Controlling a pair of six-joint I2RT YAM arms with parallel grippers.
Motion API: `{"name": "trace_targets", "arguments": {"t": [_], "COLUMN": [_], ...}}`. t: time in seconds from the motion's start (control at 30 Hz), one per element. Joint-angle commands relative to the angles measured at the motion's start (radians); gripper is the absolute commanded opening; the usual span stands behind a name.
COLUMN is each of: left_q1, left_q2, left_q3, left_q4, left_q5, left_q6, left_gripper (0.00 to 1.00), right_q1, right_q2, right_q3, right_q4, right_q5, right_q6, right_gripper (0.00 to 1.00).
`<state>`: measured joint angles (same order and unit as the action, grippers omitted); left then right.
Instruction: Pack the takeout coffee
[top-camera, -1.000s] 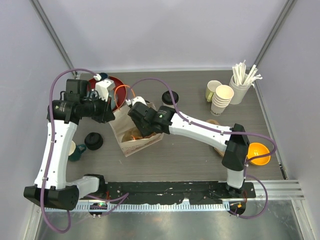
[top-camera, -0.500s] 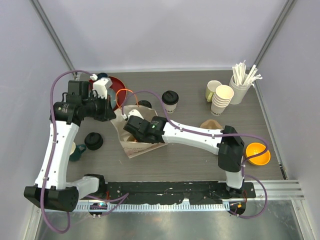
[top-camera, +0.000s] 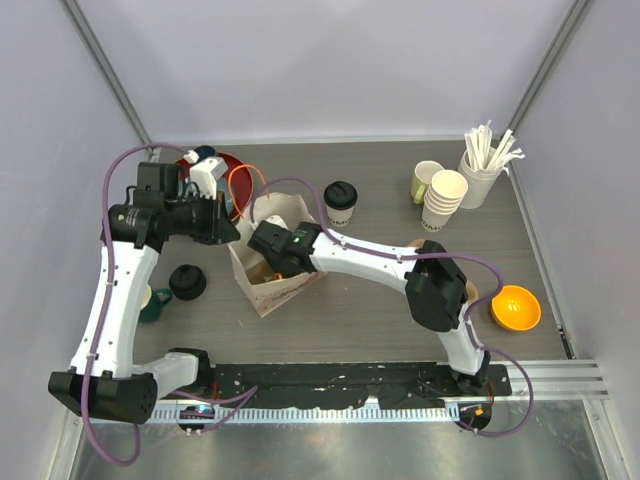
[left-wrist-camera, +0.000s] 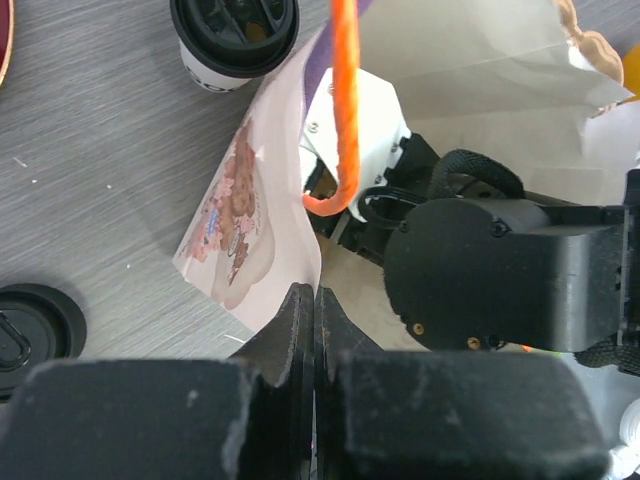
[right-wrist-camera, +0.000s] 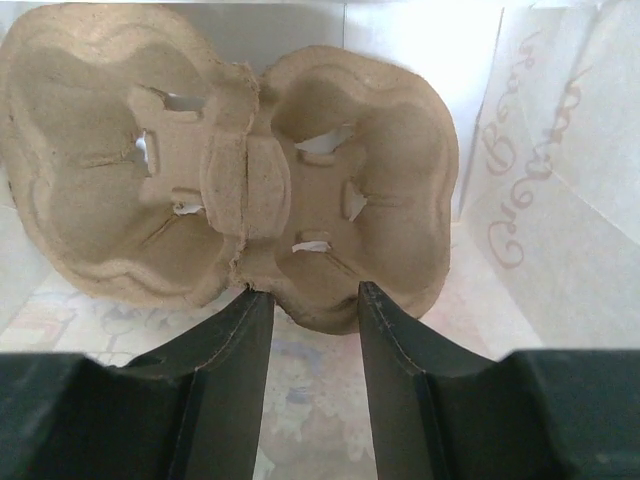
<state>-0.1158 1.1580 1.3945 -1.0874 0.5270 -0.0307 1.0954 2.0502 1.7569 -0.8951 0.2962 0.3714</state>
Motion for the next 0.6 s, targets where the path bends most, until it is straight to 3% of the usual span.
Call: {"name": "trace_targets", "arguments": {"t": [0.0,0.17,0.33,0.37,0.57], "left_q1": [-0.004,-0.004,-0.004,-0.004,-0.004], "left_q2": [-0.034,-0.029,-0.021,-0.018,-0.014], "left_q3": [-0.009,-0.008,0.009,0.011,-0.002], "left_q4": [0.034,0.066,0.080,0.078,0.061], "left_q5": [0.084,-0.048,-0.108,-0.101,-0.124], "left_q6": [-0.028,-0.035,-0.037,-0.037,-0.006], "left_gripper": [0.00,0.00,0.00,0.00,0.00], "right_q1": [-0.005,0.003,0.006,0.006,0.024], "right_q2": [0.056,0.041,0.018,0.011,-0.031], "right_q3": [0.023,-0.052,-0.073,-0.063,-0.004], "right_q4": [0.004,0.085,0.104,0.105,0.128], "right_q5": [-0.046,-0.077,-0.054,-0.052,-0.003], "right_q6": [0.038,0.017,0.005,0.001,-0.061], "right_gripper": [0.45,0.54,0.74,0.81,0.86]}}
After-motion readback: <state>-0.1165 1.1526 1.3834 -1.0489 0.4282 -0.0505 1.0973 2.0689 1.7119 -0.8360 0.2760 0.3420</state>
